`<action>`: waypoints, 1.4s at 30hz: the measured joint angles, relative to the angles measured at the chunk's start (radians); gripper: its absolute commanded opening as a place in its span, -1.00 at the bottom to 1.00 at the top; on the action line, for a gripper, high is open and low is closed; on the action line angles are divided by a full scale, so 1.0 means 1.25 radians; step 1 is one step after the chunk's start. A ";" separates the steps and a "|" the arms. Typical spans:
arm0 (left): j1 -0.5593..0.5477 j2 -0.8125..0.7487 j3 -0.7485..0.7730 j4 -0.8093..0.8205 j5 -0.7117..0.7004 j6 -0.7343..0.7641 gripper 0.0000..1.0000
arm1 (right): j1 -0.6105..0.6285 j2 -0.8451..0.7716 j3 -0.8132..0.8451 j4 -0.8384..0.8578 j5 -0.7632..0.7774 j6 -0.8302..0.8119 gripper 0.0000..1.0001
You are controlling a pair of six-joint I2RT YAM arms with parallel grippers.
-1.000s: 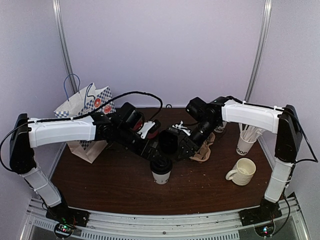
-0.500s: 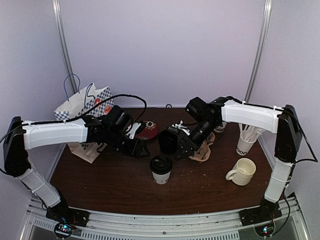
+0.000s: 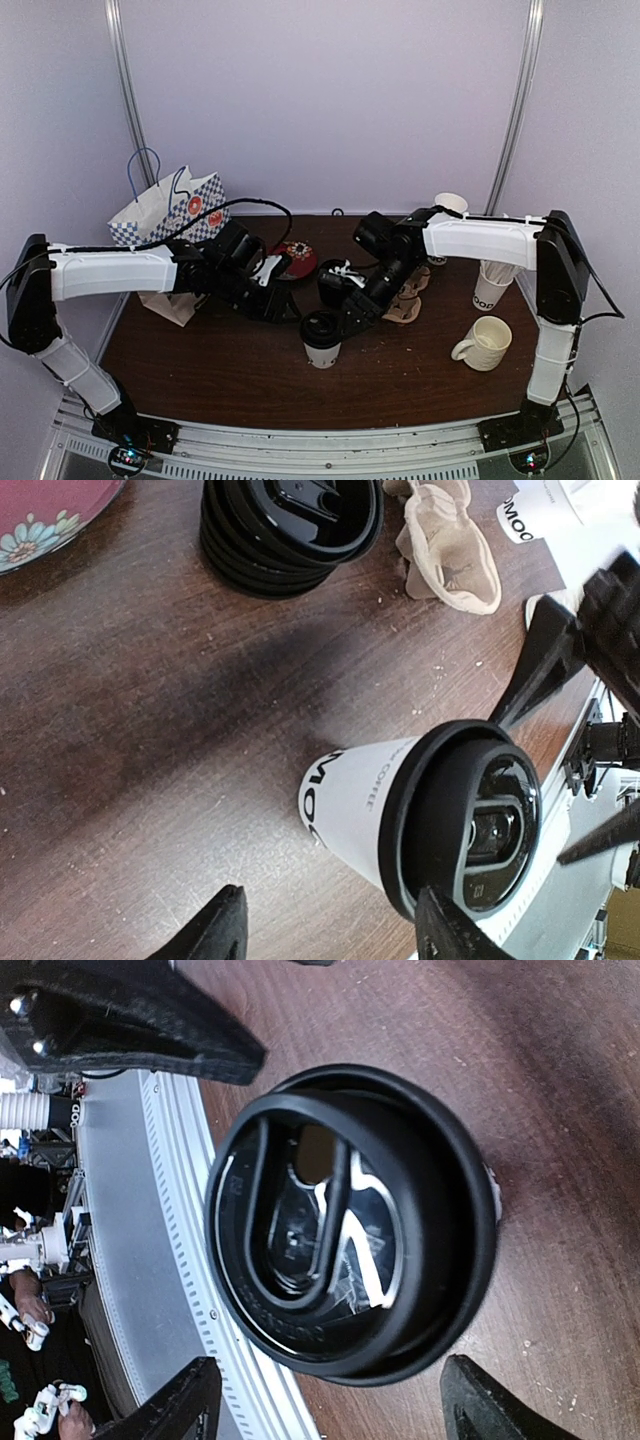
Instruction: Pack the takeout coffee
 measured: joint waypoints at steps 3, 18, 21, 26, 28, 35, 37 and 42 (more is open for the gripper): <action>0.000 0.011 0.001 0.010 0.005 -0.002 0.19 | 0.009 0.002 0.000 0.001 0.000 0.001 0.59; 0.000 0.049 0.013 0.029 0.027 -0.006 0.20 | 0.021 0.042 0.002 0.002 0.002 0.007 0.60; 0.000 0.049 0.013 0.029 0.027 -0.007 0.25 | 0.021 0.053 0.009 0.003 0.001 0.018 0.60; 0.000 0.049 0.013 0.032 0.032 -0.016 0.26 | 0.021 0.055 0.009 0.003 0.000 0.022 0.63; 0.000 0.049 0.013 0.034 0.038 -0.023 0.26 | 0.021 0.055 0.009 0.003 0.001 0.024 0.68; 0.002 0.068 0.016 0.048 0.053 -0.038 0.21 | 0.021 0.055 0.009 0.002 0.001 0.036 0.77; 0.002 0.068 0.016 0.049 0.054 -0.041 0.20 | 0.021 0.055 0.009 0.002 0.001 0.038 0.77; 0.002 0.070 0.016 0.051 0.059 -0.046 0.16 | 0.021 0.055 0.009 0.003 0.001 0.043 0.78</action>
